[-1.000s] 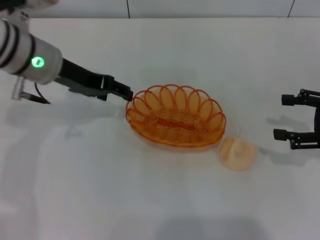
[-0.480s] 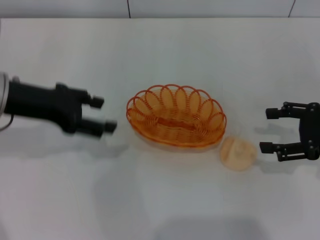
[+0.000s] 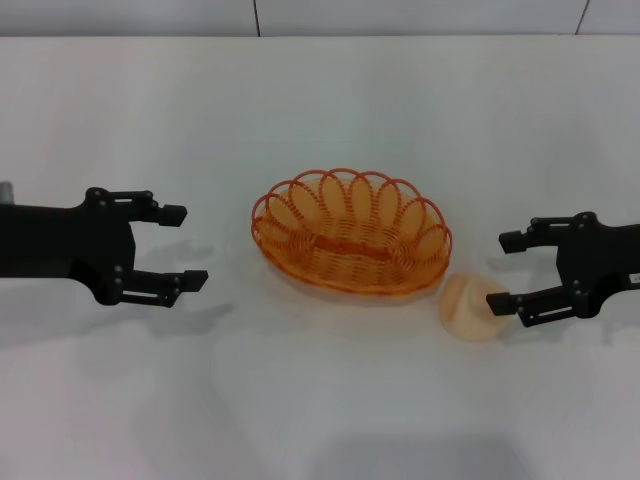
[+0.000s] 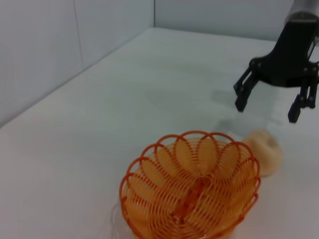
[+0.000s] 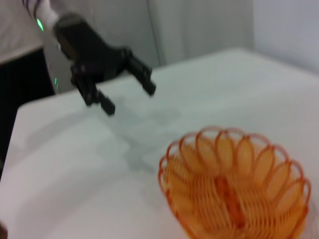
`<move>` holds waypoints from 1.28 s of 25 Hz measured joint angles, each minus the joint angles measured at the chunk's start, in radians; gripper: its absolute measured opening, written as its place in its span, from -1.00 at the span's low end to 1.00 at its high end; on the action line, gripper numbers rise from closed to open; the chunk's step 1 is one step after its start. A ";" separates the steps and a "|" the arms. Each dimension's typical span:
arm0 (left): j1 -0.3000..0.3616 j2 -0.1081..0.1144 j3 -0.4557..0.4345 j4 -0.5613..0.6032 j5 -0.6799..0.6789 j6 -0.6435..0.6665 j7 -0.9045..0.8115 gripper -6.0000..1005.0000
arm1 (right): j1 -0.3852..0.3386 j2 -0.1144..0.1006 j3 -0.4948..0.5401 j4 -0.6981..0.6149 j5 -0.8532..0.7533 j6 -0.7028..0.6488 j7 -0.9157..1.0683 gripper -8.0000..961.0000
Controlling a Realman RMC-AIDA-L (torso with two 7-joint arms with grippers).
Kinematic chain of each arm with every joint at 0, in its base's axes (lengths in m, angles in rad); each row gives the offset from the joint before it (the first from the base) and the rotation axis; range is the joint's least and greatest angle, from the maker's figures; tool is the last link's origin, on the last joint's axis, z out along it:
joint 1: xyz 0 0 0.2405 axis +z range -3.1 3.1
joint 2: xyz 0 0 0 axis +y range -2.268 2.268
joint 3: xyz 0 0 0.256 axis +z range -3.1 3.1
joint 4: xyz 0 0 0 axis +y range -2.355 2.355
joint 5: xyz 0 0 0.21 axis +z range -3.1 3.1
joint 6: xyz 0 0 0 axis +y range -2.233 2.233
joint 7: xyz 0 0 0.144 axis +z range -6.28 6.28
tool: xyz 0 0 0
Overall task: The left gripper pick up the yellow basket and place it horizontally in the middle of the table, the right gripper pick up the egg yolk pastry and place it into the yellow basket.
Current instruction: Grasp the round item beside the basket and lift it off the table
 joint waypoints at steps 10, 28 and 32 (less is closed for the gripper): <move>0.003 0.010 -0.065 -0.107 0.007 -0.014 0.103 0.61 | 0.038 0.008 -0.084 -0.024 -0.068 0.037 0.149 0.77; 0.028 0.002 -0.067 -0.109 0.011 -0.044 0.103 0.60 | 0.032 0.008 -0.124 0.000 -0.056 0.098 0.144 0.35; 0.025 0.000 -0.067 -0.109 0.005 -0.060 0.100 0.60 | 0.037 0.008 -0.132 0.001 -0.058 0.103 0.138 -0.12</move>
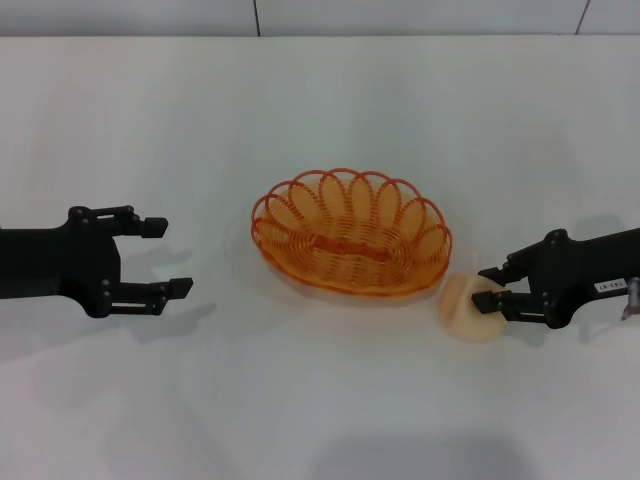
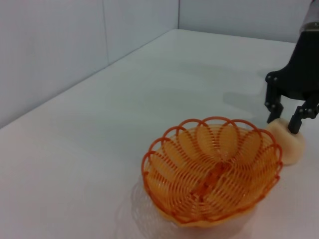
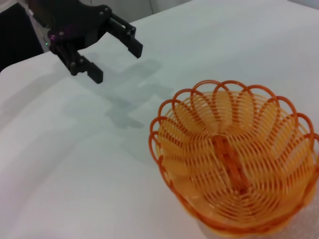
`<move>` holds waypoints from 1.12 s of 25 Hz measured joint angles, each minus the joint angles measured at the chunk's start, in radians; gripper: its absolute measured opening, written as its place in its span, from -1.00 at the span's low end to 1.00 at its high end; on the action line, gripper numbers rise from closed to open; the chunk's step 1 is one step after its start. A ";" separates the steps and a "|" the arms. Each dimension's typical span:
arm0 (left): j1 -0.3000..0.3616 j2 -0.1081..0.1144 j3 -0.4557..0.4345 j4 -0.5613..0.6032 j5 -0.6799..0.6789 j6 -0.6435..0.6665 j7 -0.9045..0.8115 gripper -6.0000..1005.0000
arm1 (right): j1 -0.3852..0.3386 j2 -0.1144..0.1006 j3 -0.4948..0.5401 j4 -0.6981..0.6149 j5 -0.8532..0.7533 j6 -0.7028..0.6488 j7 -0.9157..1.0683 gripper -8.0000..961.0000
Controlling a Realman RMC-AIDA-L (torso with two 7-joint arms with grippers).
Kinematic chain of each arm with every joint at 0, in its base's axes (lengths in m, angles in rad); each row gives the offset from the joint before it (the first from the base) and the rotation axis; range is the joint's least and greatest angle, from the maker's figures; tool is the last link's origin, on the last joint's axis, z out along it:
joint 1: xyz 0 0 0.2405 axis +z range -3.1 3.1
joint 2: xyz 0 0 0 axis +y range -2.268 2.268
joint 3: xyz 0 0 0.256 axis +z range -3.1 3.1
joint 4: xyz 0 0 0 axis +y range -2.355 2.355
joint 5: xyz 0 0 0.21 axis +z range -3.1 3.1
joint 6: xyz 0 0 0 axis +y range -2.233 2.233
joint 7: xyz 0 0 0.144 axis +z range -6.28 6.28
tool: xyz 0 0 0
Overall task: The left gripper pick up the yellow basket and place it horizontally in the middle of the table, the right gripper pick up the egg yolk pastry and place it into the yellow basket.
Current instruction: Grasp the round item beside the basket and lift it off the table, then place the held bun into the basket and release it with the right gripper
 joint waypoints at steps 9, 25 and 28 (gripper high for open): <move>0.002 -0.010 -0.002 0.000 -0.003 -0.025 0.005 0.59 | 0.003 0.002 -0.008 0.001 0.000 -0.002 -0.009 -0.71; 0.018 -0.014 0.006 -0.011 -0.003 -0.024 0.056 0.59 | 0.011 -0.021 0.306 -0.192 0.022 -0.332 0.008 -0.89; 0.018 -0.016 0.006 -0.022 -0.004 -0.029 0.073 0.59 | 0.031 -0.015 0.338 -0.203 0.084 -0.350 0.026 -0.92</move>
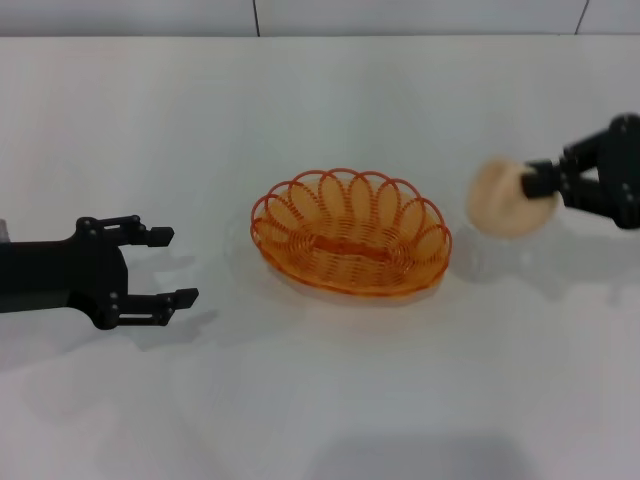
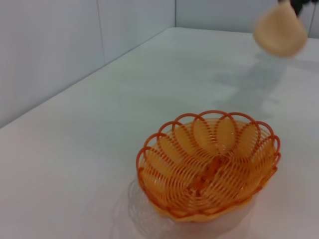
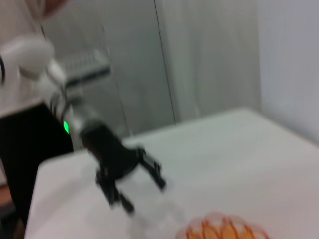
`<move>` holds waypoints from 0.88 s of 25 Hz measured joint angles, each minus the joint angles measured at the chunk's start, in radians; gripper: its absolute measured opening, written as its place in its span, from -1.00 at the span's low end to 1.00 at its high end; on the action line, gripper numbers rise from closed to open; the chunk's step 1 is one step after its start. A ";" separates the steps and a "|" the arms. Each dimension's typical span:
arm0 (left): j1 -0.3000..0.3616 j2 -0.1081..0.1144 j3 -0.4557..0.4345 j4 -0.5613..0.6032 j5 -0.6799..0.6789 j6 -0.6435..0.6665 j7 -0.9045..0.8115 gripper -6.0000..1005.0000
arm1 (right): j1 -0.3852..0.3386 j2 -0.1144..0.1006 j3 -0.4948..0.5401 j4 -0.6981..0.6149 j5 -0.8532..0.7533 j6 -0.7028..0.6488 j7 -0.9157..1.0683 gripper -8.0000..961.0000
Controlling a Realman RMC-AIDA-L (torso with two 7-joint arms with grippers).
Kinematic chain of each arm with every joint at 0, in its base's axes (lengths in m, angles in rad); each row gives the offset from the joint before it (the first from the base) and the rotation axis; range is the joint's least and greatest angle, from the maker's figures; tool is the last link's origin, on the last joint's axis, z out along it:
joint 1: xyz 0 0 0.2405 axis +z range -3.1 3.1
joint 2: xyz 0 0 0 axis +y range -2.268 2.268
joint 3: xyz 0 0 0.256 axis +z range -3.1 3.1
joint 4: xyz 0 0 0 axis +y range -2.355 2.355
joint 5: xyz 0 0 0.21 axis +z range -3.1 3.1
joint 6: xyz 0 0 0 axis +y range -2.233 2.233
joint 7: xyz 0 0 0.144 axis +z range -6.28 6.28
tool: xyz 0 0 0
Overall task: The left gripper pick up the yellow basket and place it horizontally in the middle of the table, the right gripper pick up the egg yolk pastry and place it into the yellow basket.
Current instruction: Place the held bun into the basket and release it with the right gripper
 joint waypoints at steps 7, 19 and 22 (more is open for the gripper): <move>-0.024 0.001 0.001 -0.031 0.007 0.001 0.021 0.59 | 0.048 0.023 -0.156 0.092 0.141 0.178 -0.015 -0.92; -0.033 0.002 0.002 -0.035 0.032 0.004 0.010 0.59 | 0.042 0.027 -0.566 0.187 0.361 0.582 -0.112 -0.87; -0.036 0.002 0.002 -0.035 0.036 0.004 0.004 0.59 | 0.030 0.027 -0.634 0.201 0.418 0.641 -0.151 -0.84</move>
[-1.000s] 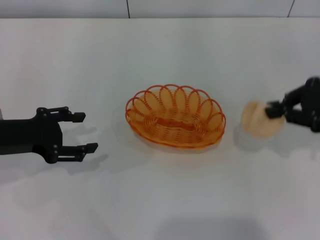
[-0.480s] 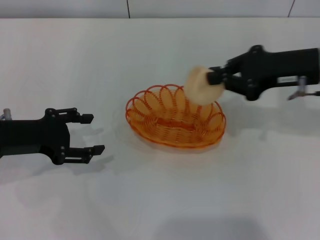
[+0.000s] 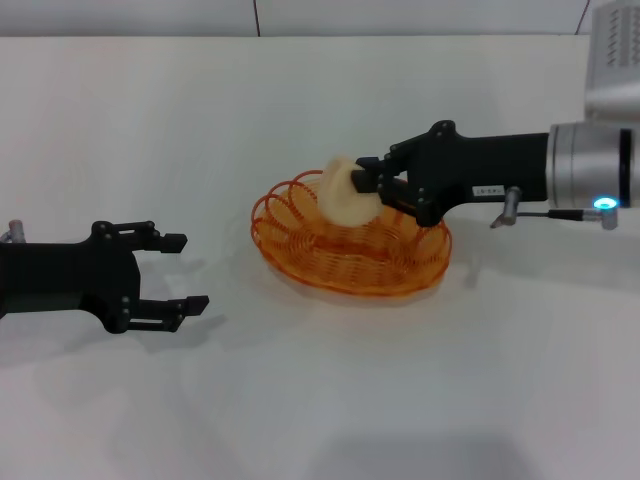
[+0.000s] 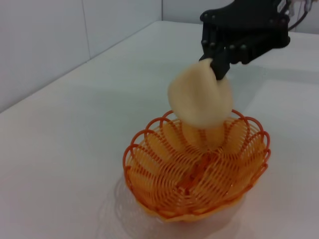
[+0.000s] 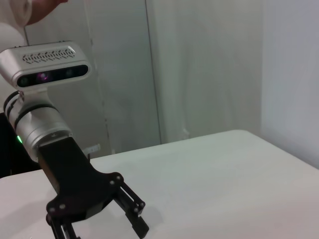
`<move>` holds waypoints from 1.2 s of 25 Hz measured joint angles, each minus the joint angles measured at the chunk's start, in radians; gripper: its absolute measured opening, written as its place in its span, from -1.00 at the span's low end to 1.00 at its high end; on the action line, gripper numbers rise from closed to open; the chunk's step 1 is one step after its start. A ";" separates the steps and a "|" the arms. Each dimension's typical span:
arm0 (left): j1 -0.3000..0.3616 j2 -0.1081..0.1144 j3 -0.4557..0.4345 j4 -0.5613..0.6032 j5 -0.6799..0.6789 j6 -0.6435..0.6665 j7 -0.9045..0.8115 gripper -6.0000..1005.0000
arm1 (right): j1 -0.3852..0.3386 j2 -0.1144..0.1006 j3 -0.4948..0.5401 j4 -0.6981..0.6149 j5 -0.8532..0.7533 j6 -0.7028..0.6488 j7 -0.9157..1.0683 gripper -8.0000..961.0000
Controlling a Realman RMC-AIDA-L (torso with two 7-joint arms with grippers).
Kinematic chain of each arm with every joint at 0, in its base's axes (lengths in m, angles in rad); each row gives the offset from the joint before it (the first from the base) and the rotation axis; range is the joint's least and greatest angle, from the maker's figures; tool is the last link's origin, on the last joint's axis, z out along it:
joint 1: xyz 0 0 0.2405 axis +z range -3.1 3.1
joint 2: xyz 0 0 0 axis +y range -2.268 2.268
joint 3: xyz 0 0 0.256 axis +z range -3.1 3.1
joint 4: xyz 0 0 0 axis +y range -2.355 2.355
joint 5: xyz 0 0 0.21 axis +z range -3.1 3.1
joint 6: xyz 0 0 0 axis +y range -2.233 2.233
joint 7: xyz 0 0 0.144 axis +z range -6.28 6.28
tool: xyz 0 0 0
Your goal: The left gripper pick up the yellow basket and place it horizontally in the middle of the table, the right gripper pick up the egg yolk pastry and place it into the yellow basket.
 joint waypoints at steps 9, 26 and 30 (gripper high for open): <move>-0.001 0.000 0.002 0.000 0.008 0.002 -0.002 0.59 | -0.018 0.001 -0.049 0.012 0.049 0.030 -0.028 -0.63; -0.006 0.003 0.002 0.002 0.006 0.004 -0.002 0.59 | -0.163 -0.057 0.230 0.118 0.037 -0.377 -0.307 0.67; -0.017 0.003 0.002 0.000 0.007 0.004 -0.002 0.59 | -0.181 -0.085 0.246 0.177 0.001 -0.411 -0.336 0.76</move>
